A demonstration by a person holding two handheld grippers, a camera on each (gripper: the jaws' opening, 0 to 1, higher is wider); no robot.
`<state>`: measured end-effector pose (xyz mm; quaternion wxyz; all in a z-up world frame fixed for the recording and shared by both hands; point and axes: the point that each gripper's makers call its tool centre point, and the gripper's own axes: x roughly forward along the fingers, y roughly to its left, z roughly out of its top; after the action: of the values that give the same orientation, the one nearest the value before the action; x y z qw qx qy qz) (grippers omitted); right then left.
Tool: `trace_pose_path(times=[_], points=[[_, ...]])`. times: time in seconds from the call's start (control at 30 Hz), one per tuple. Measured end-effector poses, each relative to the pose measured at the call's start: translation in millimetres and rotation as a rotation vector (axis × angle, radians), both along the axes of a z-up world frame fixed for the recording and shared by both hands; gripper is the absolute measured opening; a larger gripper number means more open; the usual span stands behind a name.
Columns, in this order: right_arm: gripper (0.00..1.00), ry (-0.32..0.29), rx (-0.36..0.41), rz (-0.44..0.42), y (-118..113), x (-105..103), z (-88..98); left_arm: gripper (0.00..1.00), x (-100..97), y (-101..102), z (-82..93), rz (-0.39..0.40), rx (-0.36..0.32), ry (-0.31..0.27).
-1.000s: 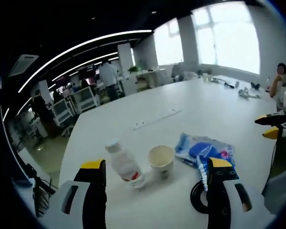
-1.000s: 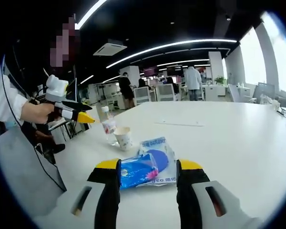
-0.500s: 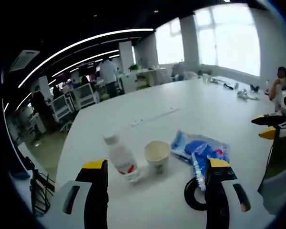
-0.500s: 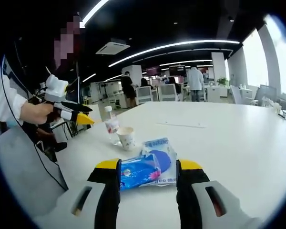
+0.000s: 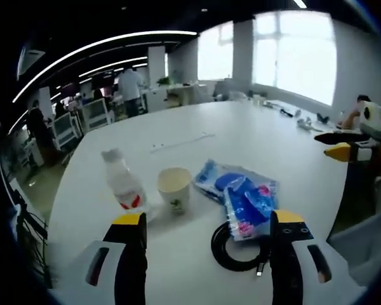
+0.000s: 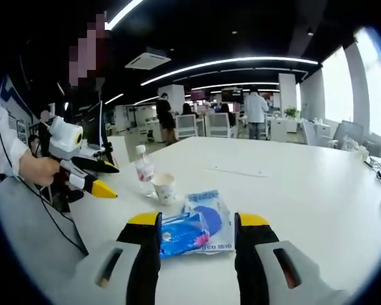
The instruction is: Arrange the tabletop items into an orderly group along one side of the table until the central work area is clear of visible clutter.
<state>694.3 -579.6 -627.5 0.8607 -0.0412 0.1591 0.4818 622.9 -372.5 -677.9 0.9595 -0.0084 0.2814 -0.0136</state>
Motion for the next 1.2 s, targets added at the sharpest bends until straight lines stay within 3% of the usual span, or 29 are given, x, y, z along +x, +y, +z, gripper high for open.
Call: trace_pose_path(times=[0.1,0.2,0.3,0.37,0.47,0.67,0.8,0.9,0.97,1.1,1.2], points=[[0.43,-0.013,-0.008,0.064,6.0,3.6,1.9,0.76,-1.8,-9.6,2.5,0.012,-0.029,0.001],[0.43,-0.013,-0.026,0.122,14.8,15.8,-5.2,0.76,-3.4,-17.8,5.5,0.016,-0.011,-0.006],[0.43,-0.001,-0.022,0.186,26.5,24.1,-10.0,0.76,-2.1,-26.0,-3.7,0.029,-0.009,0.014],[0.42,0.023,-0.051,0.239,30.9,26.3,-18.5,0.76,-4.8,-30.8,-15.6,0.073,-0.009,0.065],[0.42,0.013,-0.09,0.333,35.9,31.0,-27.3,0.74,-6.7,-50.7,-27.2,0.164,-0.109,0.114],[0.41,0.021,-0.18,0.45,43.2,46.3,-61.6,0.72,-5.6,-92.8,-40.0,0.148,-0.111,0.165],[0.41,0.057,-0.217,0.48,51.9,58.2,-83.1,0.7,-9.1,-122.1,-57.3,0.246,-0.264,0.225],[0.41,0.1,-0.207,0.485,60.6,60.0,-92.7,0.68,-9.4,-120.4,-75.0,0.32,-0.245,0.262],[0.41,0.11,-0.262,0.524,61.1,54.5,-106.2,0.66,-6.1,-118.4,-81.8,0.385,-0.298,0.26],[0.41,0.121,-0.283,0.574,64.1,49.8,-119.2,0.61,-7.3,-110.8,-90.8,0.421,-0.283,0.278],[0.41,0.146,-0.252,0.585,71.7,43.6,-117.1,0.59,-7.8,-109.0,-93.3,0.449,-0.298,0.274]])
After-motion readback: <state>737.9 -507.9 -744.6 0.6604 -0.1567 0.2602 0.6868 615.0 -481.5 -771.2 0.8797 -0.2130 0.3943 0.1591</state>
